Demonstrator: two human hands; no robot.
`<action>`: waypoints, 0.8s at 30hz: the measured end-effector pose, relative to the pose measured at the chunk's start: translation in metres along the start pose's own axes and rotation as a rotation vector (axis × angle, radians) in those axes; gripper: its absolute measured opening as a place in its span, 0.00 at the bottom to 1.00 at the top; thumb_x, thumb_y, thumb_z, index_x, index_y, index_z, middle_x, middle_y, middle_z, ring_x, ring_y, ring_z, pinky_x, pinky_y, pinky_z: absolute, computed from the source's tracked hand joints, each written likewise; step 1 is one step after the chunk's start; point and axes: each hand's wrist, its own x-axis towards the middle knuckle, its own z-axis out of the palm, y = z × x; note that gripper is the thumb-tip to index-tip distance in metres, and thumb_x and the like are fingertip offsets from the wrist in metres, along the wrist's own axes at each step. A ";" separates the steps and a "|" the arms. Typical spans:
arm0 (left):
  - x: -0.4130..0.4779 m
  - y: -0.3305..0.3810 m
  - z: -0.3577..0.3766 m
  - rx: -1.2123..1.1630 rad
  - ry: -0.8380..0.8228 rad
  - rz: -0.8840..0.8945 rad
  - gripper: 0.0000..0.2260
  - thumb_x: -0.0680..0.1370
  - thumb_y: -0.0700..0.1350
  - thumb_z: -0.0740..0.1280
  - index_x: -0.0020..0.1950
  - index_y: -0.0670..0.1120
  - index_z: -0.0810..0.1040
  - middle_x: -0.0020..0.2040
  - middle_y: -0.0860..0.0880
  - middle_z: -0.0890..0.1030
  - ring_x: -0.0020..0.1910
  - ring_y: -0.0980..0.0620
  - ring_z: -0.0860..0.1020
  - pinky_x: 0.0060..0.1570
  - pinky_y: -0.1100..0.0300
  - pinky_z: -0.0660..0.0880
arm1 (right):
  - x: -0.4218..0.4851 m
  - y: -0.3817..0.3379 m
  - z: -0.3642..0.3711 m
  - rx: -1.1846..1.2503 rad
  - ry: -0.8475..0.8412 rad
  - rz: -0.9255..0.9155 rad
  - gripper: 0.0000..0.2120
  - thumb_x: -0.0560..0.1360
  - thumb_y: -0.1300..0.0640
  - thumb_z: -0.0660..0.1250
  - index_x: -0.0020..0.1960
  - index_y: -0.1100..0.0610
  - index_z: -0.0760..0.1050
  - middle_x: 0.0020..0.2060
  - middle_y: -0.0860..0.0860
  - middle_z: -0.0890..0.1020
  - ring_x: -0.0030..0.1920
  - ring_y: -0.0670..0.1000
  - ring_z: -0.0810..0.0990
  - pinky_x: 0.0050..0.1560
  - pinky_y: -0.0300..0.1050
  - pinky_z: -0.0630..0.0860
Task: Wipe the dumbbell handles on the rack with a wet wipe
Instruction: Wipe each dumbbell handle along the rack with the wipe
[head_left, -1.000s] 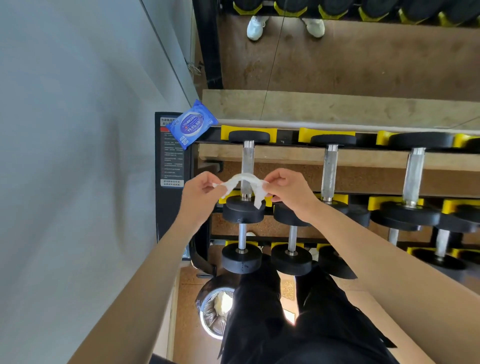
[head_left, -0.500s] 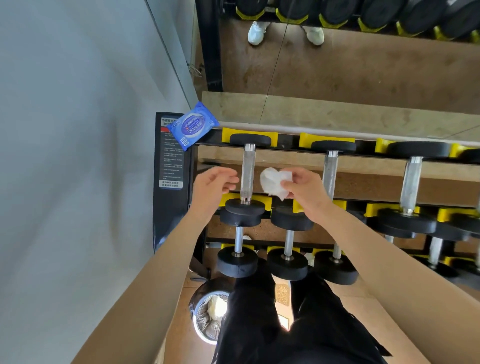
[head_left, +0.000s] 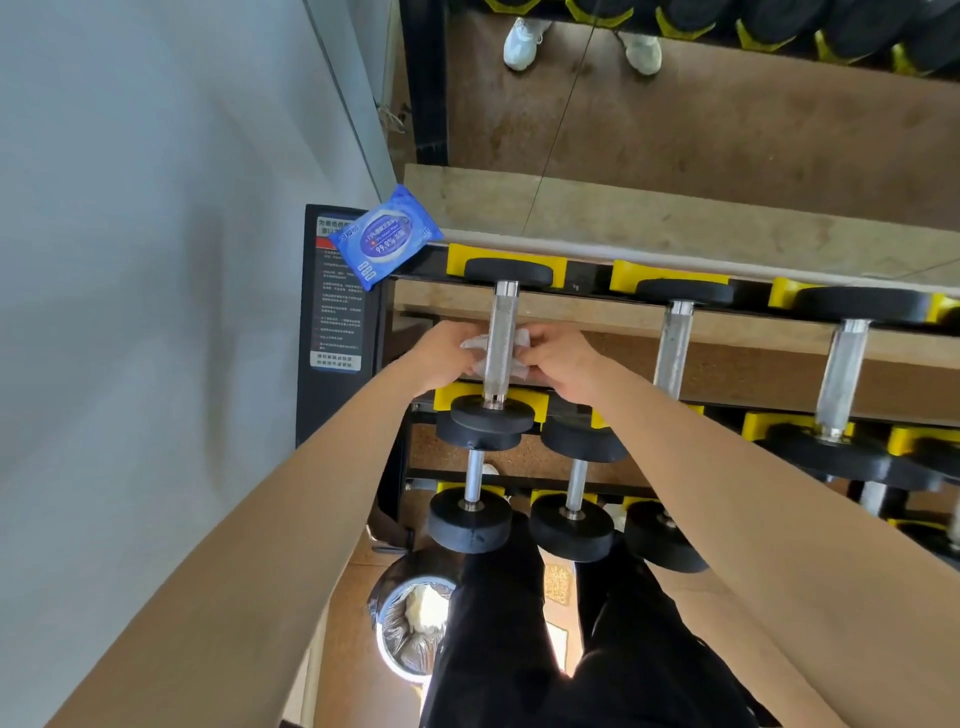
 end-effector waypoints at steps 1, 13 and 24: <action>-0.003 -0.004 -0.004 0.025 0.014 -0.007 0.07 0.82 0.40 0.65 0.57 0.41 0.82 0.50 0.42 0.84 0.51 0.42 0.82 0.54 0.50 0.78 | 0.000 0.000 -0.001 -0.075 0.044 -0.036 0.11 0.74 0.70 0.70 0.51 0.56 0.81 0.52 0.59 0.84 0.53 0.58 0.84 0.53 0.53 0.83; -0.044 -0.038 0.002 0.380 0.277 0.007 0.07 0.77 0.48 0.74 0.53 0.50 0.87 0.46 0.51 0.86 0.45 0.51 0.82 0.50 0.53 0.79 | -0.018 0.005 0.007 -0.877 0.004 -0.228 0.03 0.75 0.62 0.72 0.48 0.57 0.84 0.45 0.53 0.84 0.46 0.52 0.81 0.48 0.43 0.77; -0.044 -0.017 -0.013 0.218 0.050 -0.070 0.07 0.73 0.48 0.77 0.50 0.48 0.88 0.43 0.52 0.85 0.45 0.56 0.80 0.43 0.61 0.74 | -0.030 0.004 0.013 -0.848 0.002 -0.148 0.04 0.73 0.65 0.72 0.45 0.61 0.85 0.42 0.57 0.85 0.44 0.54 0.83 0.44 0.46 0.80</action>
